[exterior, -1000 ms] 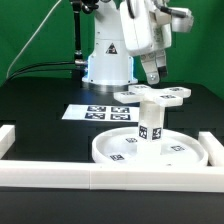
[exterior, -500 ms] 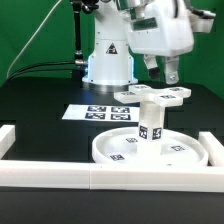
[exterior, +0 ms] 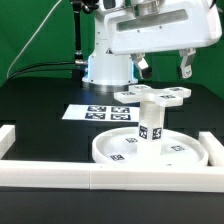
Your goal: Assemble round table
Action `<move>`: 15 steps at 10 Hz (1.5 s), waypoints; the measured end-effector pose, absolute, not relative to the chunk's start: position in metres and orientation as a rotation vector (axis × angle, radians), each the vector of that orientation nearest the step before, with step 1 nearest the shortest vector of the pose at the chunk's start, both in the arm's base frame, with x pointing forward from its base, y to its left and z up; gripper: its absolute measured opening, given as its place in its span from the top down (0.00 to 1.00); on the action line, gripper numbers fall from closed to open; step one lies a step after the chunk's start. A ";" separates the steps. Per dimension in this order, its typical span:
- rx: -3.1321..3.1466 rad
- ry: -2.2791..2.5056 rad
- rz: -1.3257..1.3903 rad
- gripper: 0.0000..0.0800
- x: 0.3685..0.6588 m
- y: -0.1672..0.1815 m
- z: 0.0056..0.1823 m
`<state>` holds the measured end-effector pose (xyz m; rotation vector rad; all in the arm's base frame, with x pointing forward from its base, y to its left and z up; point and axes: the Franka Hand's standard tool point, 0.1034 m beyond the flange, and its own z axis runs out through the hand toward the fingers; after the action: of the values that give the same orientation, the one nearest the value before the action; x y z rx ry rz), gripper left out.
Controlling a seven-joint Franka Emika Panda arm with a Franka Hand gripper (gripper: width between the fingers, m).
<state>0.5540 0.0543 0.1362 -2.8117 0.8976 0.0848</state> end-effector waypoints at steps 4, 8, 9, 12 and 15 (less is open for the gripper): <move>-2.989 0.225 0.061 0.19 0.555 0.058 0.137; -2.990 -0.237 0.029 0.19 0.555 0.055 0.137; -2.983 -0.443 0.020 0.19 0.555 0.053 0.137; -2.911 -0.902 0.012 0.19 0.557 0.051 0.133; -2.785 -1.239 -0.002 0.19 0.557 0.047 0.133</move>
Offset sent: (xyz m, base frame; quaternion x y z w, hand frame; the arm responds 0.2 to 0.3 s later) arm 0.0053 0.0052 0.0016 -0.0421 -0.0238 -0.2866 0.9568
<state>0.5566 0.0470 0.1327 -2.7854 -1.2391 -0.0019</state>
